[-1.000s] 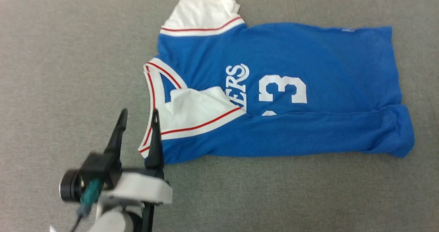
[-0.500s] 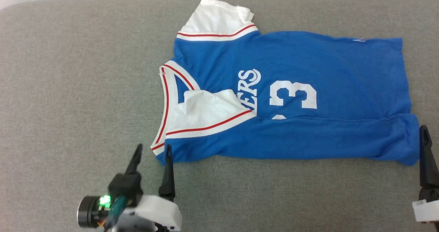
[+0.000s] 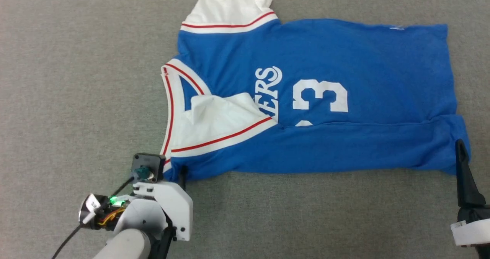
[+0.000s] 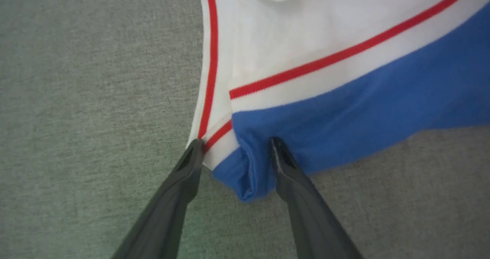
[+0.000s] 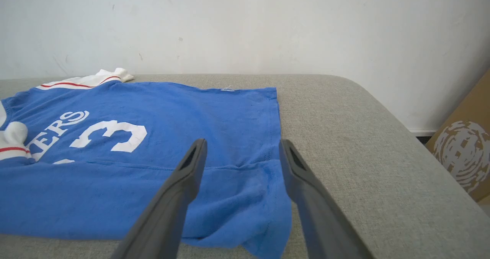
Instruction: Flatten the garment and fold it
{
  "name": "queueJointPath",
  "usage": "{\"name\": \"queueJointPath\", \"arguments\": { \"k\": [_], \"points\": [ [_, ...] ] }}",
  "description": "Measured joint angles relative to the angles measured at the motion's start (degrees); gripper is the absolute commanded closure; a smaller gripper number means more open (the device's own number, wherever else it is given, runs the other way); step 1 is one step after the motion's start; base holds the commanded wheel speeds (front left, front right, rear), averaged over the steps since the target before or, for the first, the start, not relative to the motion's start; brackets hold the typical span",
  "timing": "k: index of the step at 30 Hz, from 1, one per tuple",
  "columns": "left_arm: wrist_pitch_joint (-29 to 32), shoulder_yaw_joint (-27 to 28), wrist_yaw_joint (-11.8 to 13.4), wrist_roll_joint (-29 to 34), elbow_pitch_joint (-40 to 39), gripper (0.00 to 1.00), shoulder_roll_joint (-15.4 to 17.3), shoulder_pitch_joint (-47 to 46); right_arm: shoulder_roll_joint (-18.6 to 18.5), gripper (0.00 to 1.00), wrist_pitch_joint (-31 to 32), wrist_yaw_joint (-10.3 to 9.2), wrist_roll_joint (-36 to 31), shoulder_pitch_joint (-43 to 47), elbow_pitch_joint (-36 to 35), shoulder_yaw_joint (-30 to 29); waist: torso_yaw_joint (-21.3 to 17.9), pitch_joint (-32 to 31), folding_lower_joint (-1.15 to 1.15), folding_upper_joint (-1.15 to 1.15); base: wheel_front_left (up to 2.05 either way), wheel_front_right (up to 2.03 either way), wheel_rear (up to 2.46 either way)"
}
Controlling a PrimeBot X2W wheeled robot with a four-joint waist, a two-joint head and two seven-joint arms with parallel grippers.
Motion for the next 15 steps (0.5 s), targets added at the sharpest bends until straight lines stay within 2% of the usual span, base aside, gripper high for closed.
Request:
{"name": "queueJointPath", "arguments": {
  "k": [1,2,3,8,11,13,15],
  "points": [
    [0.60,0.51,0.71,-0.35,-0.42,0.62,-0.08,-0.05,-0.16,0.00,-0.07,0.00,0.11,-0.14,0.20,0.07,-0.29,0.25,0.00,0.00,0.00,0.00,0.00],
    [0.76,1.20,1.30,-1.11,-0.62,0.93,-0.31,-0.05,-0.36,0.00,-0.16,0.00,0.27,-0.29,0.42,0.13,-0.54,0.50,0.00,0.00,0.00,0.00,0.00],
    [0.79,1.85,1.59,-2.14,-0.65,1.00,-0.64,-0.05,-0.58,0.00,-0.18,0.00,0.32,-0.43,0.67,0.20,-0.77,0.72,0.00,0.00,0.00,0.00,0.00],
    [0.98,2.83,1.16,-4.90,-0.65,1.00,-1.05,0.03,-2.91,0.00,0.09,0.00,0.85,-2.02,1.09,2.55,-1.74,1.12,0.00,0.00,0.00,0.00,0.00],
    [-0.40,3.52,1.13,-5.71,-0.65,1.00,-1.53,0.68,-5.53,0.00,1.36,0.00,2.26,-3.39,0.53,3.00,-2.01,0.84,0.00,0.00,0.00,0.00,0.00],
    [-1.71,4.13,1.15,-6.00,-0.82,1.00,-2.01,1.41,-8.13,0.00,3.89,0.00,3.41,-3.99,0.25,3.05,-2.09,0.78,0.00,0.00,0.00,0.00,0.00],
    [-3.00,4.47,1.26,-6.00,-1.42,1.00,-2.35,2.04,-10.17,0.00,9.01,0.00,5.83,-4.07,1.02,2.57,-2.08,0.93,0.00,0.00,0.00,0.00,0.00]
  ]
}}
